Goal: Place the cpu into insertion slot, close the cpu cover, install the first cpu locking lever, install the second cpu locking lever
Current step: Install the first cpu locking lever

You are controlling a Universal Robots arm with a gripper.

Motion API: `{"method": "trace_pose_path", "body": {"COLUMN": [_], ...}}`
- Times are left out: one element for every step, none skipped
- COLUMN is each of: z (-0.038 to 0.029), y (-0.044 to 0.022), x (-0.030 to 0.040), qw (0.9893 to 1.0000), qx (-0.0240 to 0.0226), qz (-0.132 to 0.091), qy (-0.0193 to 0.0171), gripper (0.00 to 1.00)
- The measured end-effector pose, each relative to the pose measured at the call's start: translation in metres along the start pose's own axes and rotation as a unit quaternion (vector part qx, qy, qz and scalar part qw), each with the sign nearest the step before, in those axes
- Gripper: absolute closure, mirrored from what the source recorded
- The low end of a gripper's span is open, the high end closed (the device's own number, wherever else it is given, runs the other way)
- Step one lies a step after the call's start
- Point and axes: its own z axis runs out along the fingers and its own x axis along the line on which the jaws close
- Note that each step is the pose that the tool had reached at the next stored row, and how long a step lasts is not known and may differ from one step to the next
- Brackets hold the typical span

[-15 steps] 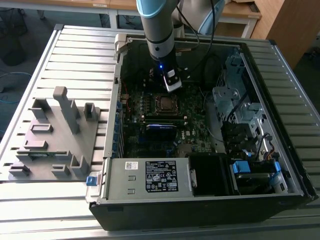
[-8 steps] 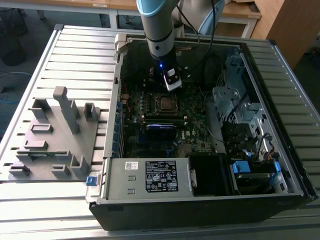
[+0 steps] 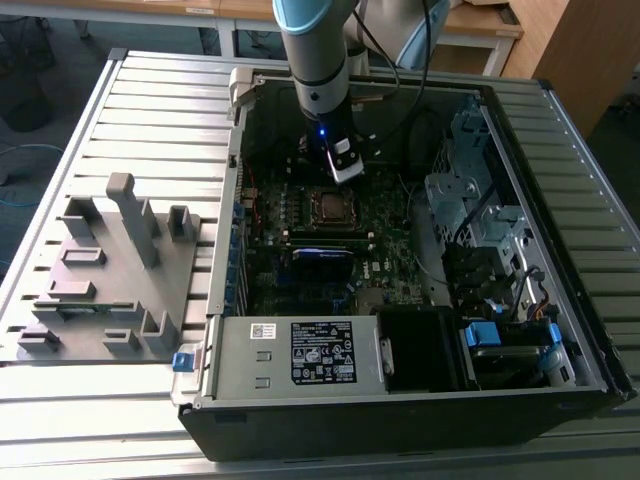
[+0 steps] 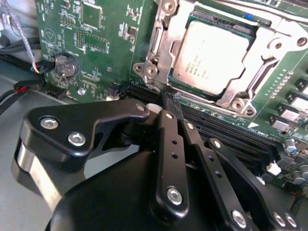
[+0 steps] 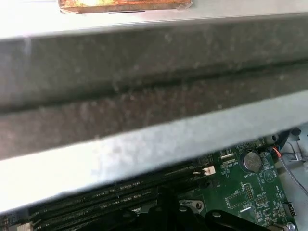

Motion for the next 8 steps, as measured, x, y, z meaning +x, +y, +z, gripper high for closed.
{"method": "trace_pose_path", "body": {"z": [0.0005,0.0009,0.0012,0.0020,0.0023,0.0023,0.0022,0.0022], "y": [-0.0004,-0.0008,-0.0013,-0.0016,-0.0019,-0.0021,-0.0021,-0.0022], "x": [0.0001,0.0001,0.0002,0.0001,0.0001,0.0001,0.0001,0.0000], "qw": [1.0000,1.0000,1.0000,1.0000,1.0000,1.0000,1.0000,0.9999], "qx": [-0.0006,-0.0014,-0.0026,-0.0042,-0.0051,-0.0059,-0.0073,-0.0099], "qz": [0.000,0.000,0.001,0.001,0.001,0.001,0.002,0.003], "qy": [-0.0003,-0.0004,-0.0003,-0.0005,-0.0003,-0.0001,0.0002,0.0008], "gripper": [0.90,0.90,0.90,0.90,0.90,0.90,0.90,0.90]}}
